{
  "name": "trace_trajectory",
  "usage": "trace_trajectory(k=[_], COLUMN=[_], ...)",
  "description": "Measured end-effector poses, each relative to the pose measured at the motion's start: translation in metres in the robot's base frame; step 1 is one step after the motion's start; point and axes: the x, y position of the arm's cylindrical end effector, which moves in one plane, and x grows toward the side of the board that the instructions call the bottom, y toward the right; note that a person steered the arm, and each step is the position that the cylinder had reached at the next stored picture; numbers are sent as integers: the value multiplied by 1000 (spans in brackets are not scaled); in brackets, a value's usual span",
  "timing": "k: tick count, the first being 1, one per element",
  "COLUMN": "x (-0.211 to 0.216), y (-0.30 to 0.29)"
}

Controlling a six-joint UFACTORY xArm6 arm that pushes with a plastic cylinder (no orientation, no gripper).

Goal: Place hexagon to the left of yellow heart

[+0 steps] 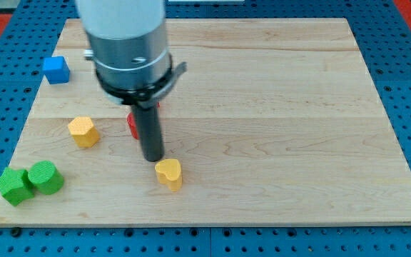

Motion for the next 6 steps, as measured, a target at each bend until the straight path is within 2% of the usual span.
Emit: trace_trajectory(k=[2,3,4,6], x=[-11,-56,-63,-24], y=[-140,-154,-115,-27])
